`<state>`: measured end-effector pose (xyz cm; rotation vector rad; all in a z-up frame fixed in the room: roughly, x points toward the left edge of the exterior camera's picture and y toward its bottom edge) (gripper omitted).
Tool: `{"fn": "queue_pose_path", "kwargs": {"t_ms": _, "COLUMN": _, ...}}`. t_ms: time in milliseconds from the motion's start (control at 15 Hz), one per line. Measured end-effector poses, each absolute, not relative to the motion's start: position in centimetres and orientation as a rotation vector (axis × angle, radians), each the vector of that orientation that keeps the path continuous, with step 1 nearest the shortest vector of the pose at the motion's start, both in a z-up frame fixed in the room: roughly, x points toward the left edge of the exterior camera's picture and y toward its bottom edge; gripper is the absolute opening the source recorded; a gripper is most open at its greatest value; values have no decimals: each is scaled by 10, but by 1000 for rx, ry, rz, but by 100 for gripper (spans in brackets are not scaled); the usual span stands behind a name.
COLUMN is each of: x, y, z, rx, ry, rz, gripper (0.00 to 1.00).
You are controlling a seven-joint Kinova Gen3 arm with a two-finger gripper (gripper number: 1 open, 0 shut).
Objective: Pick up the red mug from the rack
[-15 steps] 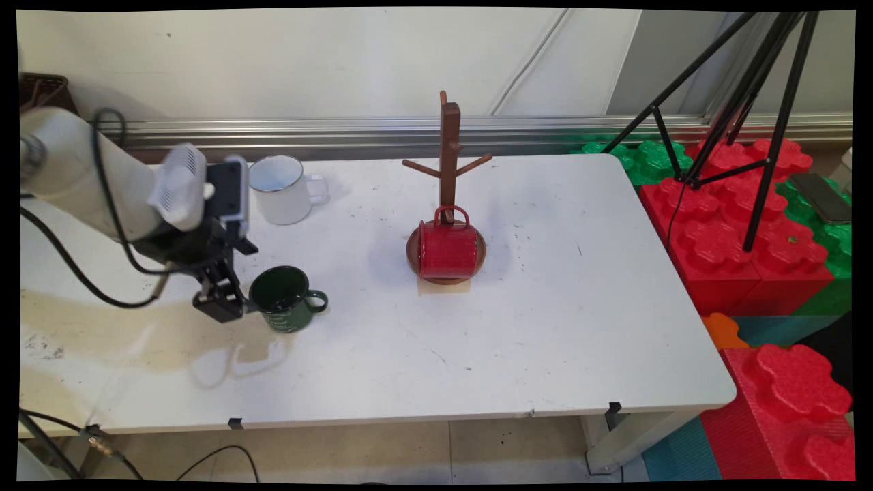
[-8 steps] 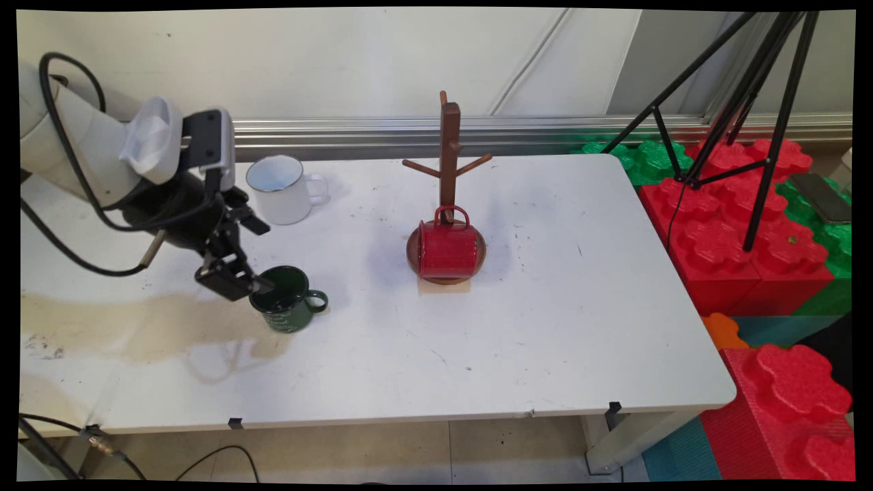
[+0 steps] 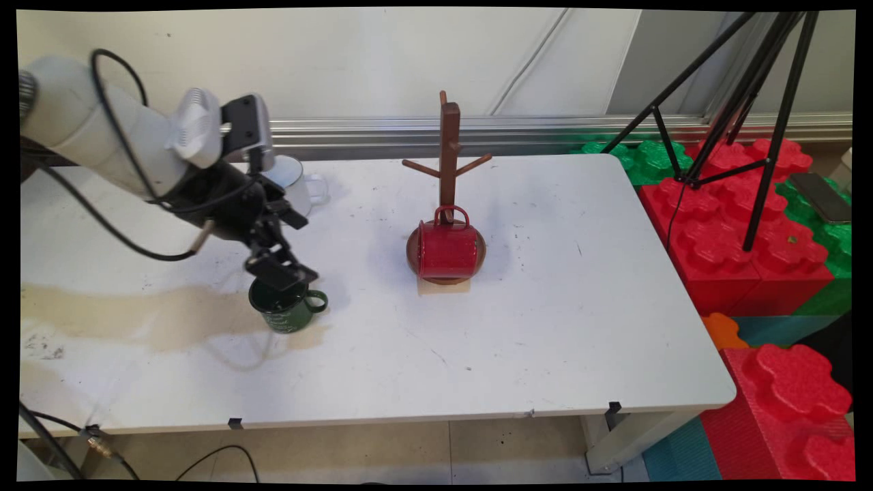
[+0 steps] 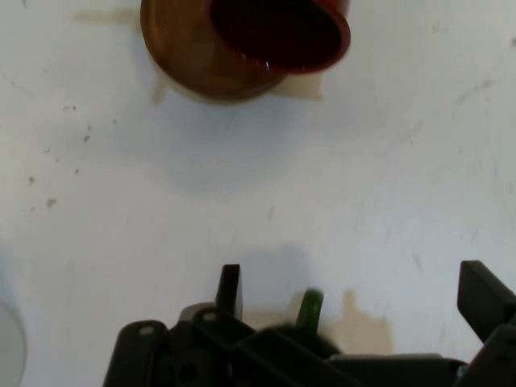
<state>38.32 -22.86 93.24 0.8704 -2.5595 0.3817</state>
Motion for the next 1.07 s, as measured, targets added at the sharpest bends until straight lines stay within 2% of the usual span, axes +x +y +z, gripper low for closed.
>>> {"fn": "queue_pose_path", "kwargs": {"t_ms": 1067, "x": 342, "y": -273, "z": 870, "rx": 996, "ry": -2335, "rz": 330, "gripper": 100}}
